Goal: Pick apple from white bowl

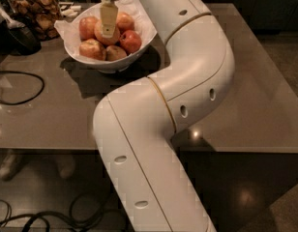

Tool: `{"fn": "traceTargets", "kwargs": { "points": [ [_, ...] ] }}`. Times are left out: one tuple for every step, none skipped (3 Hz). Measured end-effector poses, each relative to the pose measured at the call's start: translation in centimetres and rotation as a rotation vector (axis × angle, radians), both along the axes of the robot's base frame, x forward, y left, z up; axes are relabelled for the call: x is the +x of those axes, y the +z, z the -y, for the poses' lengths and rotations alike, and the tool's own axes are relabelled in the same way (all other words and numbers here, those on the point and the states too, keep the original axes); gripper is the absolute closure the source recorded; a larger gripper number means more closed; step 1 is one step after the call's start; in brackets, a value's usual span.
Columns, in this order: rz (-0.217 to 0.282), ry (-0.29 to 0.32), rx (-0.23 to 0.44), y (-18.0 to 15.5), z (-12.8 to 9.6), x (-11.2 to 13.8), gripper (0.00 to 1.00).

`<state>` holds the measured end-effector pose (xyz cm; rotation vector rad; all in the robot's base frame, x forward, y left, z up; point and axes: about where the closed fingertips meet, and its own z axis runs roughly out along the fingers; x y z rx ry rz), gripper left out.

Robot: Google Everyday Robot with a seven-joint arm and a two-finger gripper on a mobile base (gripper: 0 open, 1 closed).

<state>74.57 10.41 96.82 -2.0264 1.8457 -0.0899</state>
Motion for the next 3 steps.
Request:
{"fn": "traceTargets", "kwargs": {
  "points": [
    [0.009, 0.013, -0.015, 0.0, -0.4, 0.1, 0.31],
    [0.011, 0.019, -0.025, -0.3, -0.6, 0.3, 0.3],
    [0.009, 0.02, -0.043, -1.1, -0.4, 0.7, 0.29]
  ]
}}
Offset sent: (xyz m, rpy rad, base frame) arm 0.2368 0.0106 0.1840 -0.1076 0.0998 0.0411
